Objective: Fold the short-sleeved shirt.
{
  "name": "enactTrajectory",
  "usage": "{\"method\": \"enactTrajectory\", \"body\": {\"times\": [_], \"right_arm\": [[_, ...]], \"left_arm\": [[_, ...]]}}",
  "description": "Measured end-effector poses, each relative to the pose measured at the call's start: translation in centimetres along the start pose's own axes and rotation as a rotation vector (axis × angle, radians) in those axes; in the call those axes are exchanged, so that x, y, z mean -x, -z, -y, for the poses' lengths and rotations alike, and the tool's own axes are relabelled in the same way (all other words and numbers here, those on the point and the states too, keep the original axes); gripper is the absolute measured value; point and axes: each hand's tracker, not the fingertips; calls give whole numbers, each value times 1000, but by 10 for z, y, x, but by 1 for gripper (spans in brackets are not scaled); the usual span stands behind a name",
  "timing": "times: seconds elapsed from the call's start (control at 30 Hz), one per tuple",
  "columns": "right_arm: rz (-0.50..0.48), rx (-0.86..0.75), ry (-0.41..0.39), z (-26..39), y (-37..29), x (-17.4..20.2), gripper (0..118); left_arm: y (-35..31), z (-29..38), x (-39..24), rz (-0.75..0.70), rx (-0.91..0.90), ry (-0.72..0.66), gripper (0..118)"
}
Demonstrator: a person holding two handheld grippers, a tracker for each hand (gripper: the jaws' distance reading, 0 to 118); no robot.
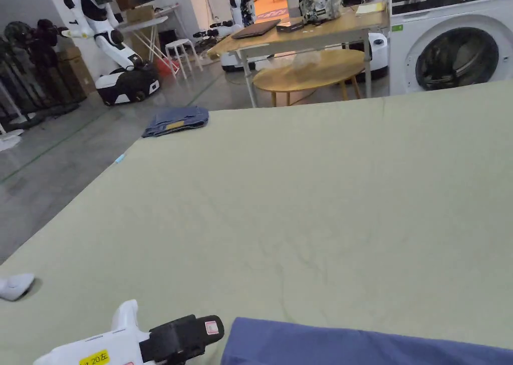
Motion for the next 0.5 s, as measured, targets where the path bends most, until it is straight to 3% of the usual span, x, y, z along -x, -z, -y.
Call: {"method": "enactTrajectory", "body": {"times": [0.07, 0.2, 0.33, 0.37, 0.43, 0.5], "right_arm": [[4, 30, 11, 5, 3, -2, 0], [-4, 58, 11, 9, 5, -1, 0], [-2, 71, -2, 10, 6, 1, 0], [-2, 71, -1, 11, 6, 1, 0], [-2, 78, 8, 12, 6, 0, 0], [0, 81, 11, 14, 4, 0, 0]], "left_arm": [[17, -1, 24, -32, 5, -22, 56], [60, 4, 44, 38, 83, -107, 56], [89, 14, 26, 195, 62, -227, 55], [95, 17, 24, 210, 72, -247, 51], [94, 28, -7, 257, 60, -287, 0], [86, 27, -12, 257, -4, -305, 0]]}}
